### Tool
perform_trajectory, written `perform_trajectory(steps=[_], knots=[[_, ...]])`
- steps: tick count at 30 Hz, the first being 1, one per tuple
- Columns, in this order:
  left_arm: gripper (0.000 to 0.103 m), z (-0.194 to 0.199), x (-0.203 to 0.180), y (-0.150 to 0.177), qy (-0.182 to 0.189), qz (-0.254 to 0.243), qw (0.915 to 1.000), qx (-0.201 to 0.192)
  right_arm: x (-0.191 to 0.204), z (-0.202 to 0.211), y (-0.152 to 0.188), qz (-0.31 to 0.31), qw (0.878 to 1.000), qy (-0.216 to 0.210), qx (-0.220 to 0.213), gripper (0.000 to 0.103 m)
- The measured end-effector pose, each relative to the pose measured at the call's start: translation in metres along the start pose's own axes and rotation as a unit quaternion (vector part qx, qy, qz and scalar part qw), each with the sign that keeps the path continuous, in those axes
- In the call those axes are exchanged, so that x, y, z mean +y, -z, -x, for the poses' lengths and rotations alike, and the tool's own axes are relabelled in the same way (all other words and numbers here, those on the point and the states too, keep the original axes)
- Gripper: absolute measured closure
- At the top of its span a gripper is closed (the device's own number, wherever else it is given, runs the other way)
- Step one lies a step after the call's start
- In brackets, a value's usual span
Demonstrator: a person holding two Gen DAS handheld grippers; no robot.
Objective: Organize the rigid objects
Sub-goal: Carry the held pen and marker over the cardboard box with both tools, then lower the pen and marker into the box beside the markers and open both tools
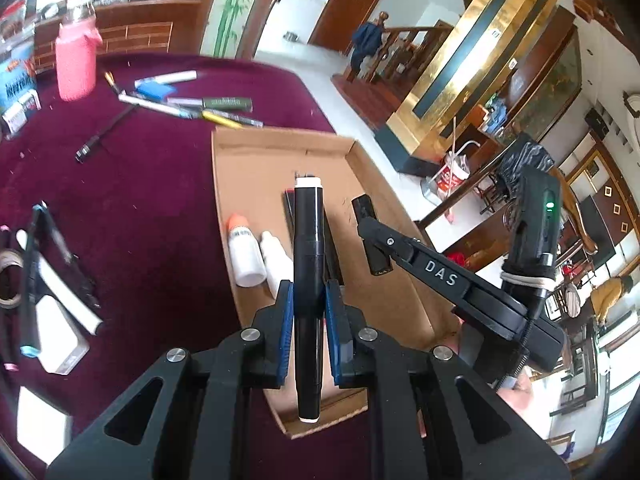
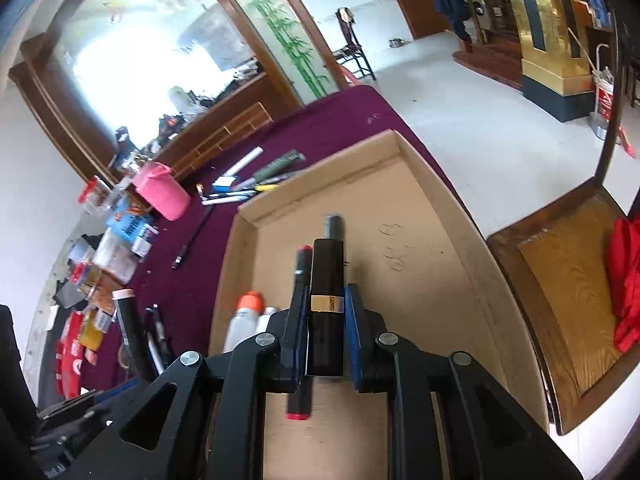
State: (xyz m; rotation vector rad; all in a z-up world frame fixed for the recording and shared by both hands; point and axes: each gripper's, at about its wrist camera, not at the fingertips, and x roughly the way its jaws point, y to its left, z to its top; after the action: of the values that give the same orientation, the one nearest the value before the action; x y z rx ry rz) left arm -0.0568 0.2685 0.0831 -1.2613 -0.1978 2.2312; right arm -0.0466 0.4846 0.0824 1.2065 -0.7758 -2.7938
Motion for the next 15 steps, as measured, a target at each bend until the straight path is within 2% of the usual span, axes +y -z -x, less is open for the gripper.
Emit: perform_trajectory(steps=[6, 15], knots=[[0.091, -0.024, 0.005, 0.003, 0.004, 0.018, 0.9995, 0.027, -0.005, -0.006, 0.003, 0.007, 0.999, 0.036, 0.011, 0.087], [0.091, -0.049, 0.001, 0.009, 0.003, 0.018, 0.9983, 0.056, -0.006, -0.013, 0.006, 0.009, 0.999, 0.045, 0.026, 0.087]])
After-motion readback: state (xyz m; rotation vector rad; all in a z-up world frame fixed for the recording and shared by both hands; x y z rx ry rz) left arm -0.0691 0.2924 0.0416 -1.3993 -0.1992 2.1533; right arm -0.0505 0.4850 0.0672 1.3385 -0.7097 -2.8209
